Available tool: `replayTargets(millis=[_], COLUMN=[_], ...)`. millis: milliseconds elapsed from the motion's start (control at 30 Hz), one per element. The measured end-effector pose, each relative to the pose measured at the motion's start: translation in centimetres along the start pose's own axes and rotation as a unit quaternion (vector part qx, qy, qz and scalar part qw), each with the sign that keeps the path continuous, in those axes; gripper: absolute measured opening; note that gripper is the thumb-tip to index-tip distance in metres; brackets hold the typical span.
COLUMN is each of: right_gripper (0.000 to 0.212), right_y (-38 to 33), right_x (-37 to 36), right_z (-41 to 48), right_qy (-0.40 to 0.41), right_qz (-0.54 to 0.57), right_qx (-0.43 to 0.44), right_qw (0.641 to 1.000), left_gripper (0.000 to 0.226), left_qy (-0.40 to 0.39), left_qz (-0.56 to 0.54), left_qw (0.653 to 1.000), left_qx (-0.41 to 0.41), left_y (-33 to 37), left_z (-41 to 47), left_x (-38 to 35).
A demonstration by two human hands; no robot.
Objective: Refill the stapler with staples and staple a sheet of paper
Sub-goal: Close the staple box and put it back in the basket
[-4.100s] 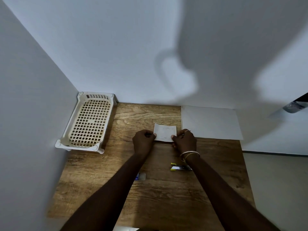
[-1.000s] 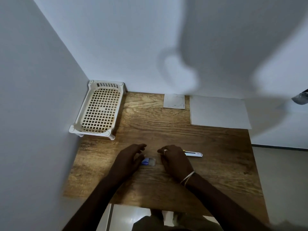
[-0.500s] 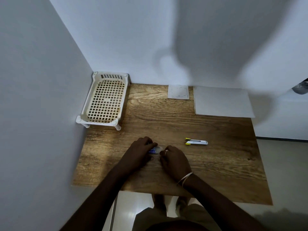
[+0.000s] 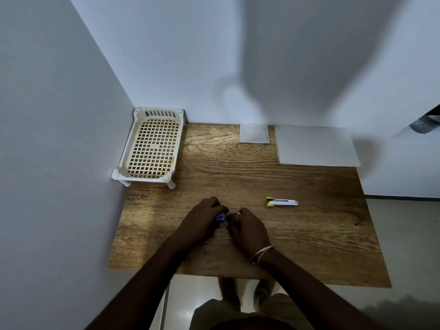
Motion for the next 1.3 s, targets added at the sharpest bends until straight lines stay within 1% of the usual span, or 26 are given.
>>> replayTargets(millis=[233, 367, 467, 567, 633, 733, 767, 867, 967, 1133, 1300], right_gripper=[0.018, 0.008, 0.015, 0.022, 0.017, 0.008, 0.007, 0.010, 0.009, 0.005, 0.002], right_y=[0.3, 0.7, 0.8, 0.9, 0.9, 0.8, 0.8, 0.7, 0.6, 0.4, 1.0], right_x=[0.0, 0.2, 0.3, 0.2, 0.1, 0.0, 0.1, 0.2, 0.7, 1.3, 1.5], right_z=[0.2, 0.4, 0.8, 1.4, 1.7, 1.8, 1.9, 1.9, 1.9, 2.1, 2.2], right_qy=[0.004, 0.036, 0.039, -0.003, -0.024, -0.032, -0.038, -0.051, -0.042, -0.050, -0.038], right_qz=[0.056, 0.147, 0.229, 0.312, 0.360, 0.446, 0.463, 0.472, 0.485, 0.529, 0.549], right_qx=[-0.016, -0.084, -0.133, -0.175, -0.194, -0.222, -0.226, -0.216, -0.227, -0.265, -0.295], right_qw=[0.998, 0.985, 0.963, 0.934, 0.912, 0.866, 0.856, 0.853, 0.843, 0.805, 0.781], left_gripper=[0.040, 0.038, 0.038, 0.038, 0.038, 0.038, 0.038, 0.037, 0.036, 0.041, 0.047], left_qy=[0.005, 0.013, 0.018, 0.025, 0.031, 0.036, 0.036, 0.045, 0.067, 0.091, 0.089], left_qz=[0.004, -0.003, -0.014, -0.028, -0.034, -0.043, -0.049, -0.060, -0.076, -0.091, -0.093], left_qw=[1.000, 1.000, 1.000, 0.999, 0.999, 0.998, 0.998, 0.997, 0.994, 0.991, 0.989], left_qx=[0.002, 0.011, 0.016, 0.013, 0.015, 0.022, 0.023, 0.028, 0.036, 0.046, 0.067], left_y=[0.1, 0.2, 0.3, 0.6, 0.7, 0.7, 0.7, 0.7, 0.8, 1.4, 1.9], left_z=[0.1, 0.1, 0.2, 0.1, 0.0, 0.1, 0.1, 0.2, 0.3, 0.4, 0.9], left_x=[-0.3, -0.5, -0.6, -0.7, -0.8, -0.8, -0.7, -0.6, -0.5, -0.5, -0.6])
Point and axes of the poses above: each hand's wrist, its own z-axis towards the middle knuckle, its own x-axis out of the back of the hand, y = z × x, the point moved 1 cm from there along z, towards the middle knuckle, and after that the axes turned 4 degrees about -x, right-handed, at the moved point
